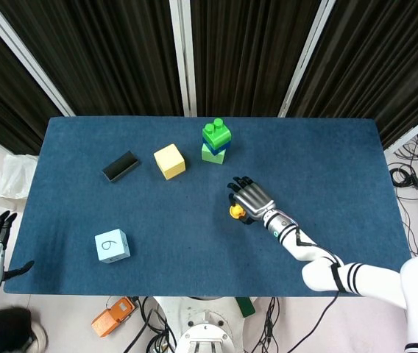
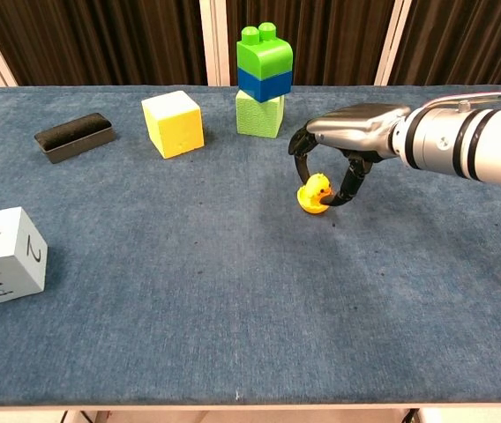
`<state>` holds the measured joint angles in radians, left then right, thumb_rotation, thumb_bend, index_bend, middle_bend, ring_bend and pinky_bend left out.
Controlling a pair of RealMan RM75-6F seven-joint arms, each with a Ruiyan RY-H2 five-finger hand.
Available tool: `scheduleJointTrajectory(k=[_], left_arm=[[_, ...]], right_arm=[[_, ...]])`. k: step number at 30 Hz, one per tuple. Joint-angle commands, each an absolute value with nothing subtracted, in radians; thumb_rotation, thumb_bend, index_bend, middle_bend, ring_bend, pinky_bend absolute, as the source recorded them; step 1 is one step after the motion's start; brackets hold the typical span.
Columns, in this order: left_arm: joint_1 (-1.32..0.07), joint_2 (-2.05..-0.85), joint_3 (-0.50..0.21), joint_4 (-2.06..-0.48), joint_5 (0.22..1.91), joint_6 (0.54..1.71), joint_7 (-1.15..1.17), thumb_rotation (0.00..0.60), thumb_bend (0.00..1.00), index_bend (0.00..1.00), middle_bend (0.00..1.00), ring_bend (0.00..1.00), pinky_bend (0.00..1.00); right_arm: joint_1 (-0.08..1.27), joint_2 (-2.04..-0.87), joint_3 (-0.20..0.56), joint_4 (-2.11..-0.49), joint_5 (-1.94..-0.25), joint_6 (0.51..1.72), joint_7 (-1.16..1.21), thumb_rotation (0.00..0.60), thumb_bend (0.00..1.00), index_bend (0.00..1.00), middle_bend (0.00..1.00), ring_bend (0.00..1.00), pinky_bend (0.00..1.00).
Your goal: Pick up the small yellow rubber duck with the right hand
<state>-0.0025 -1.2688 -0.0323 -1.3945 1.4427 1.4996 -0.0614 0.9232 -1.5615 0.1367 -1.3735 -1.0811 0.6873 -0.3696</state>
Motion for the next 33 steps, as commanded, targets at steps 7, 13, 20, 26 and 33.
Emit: scheduleJointTrajectory(k=[7, 13, 20, 26, 33], left_arm=[[-0.002, -1.269, -0.034, -1.392, 1.443, 1.5, -0.063, 0.6, 0.05, 0.03, 0.0, 0.0, 0.0], [-0.002, -1.264, -0.035, -1.392, 1.444, 1.501, -0.068, 0.6, 0.05, 0.03, 0.0, 0.0, 0.0], [-0.008, -1.267, -0.039, -1.389, 1.449, 1.498, -0.075, 0.6, 0.05, 0.03, 0.0, 0.0, 0.0], [-0.02, -1.269, -0.044, -1.39, 1.457, 1.494, -0.071, 0.6, 0.05, 0.03, 0.0, 0.0, 0.0], [-0.034, -1.261, -0.049, -1.414, 1.464, 1.491, -0.048, 0.6, 0.05, 0.03, 0.0, 0.0, 0.0]], right_arm=[[0.914, -1.531, 0.121, -1.428, -1.103, 0.728, -0.374, 0.6, 0.49, 0.18, 0.14, 0.03, 0.08], [0.849, -1.406, 0.137, -1.543, -1.147, 0.86, -0.353, 0.6, 0.49, 0.16, 0.14, 0.03, 0.07], [0.661, -1.203, 0.104, -1.67, -1.205, 1.127, -0.327, 0.6, 0.48, 0.1, 0.13, 0.03, 0.09], [0.447, -1.106, 0.043, -1.698, -1.266, 1.373, -0.22, 0.6, 0.43, 0.02, 0.09, 0.01, 0.09], [0.264, -1.106, -0.027, -1.657, -1.335, 1.519, -0.053, 0.6, 0.43, 0.0, 0.06, 0.0, 0.09]])
